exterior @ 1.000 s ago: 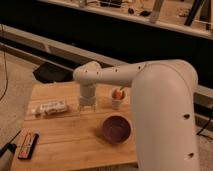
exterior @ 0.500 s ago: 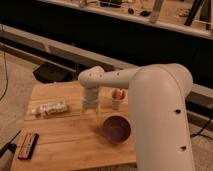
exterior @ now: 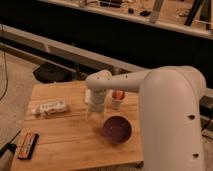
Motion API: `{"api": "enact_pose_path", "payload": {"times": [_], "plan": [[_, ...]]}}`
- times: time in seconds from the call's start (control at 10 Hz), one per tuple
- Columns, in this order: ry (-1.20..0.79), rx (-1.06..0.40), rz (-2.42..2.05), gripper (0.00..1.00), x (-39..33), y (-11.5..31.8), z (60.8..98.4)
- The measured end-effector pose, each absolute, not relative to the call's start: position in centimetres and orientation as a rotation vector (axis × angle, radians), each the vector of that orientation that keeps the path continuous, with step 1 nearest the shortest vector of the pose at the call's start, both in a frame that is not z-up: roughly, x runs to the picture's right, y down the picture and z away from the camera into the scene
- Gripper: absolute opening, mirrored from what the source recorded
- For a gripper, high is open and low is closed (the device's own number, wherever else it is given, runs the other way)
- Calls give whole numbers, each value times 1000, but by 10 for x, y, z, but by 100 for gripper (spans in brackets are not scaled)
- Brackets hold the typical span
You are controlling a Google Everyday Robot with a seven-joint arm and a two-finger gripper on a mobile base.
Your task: Push the ceramic bowl across the table
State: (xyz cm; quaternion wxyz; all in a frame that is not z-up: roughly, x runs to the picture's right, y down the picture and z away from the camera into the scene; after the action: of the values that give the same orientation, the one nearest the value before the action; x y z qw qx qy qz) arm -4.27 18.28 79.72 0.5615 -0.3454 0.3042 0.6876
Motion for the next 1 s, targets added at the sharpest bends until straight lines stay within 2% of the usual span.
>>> {"api": "enact_pose_path", "payload": {"times": [0.7,1.0], "plan": [[837,-792,1656,65,0,219,779],[855,-785,1714,65,16,220,779]]}}
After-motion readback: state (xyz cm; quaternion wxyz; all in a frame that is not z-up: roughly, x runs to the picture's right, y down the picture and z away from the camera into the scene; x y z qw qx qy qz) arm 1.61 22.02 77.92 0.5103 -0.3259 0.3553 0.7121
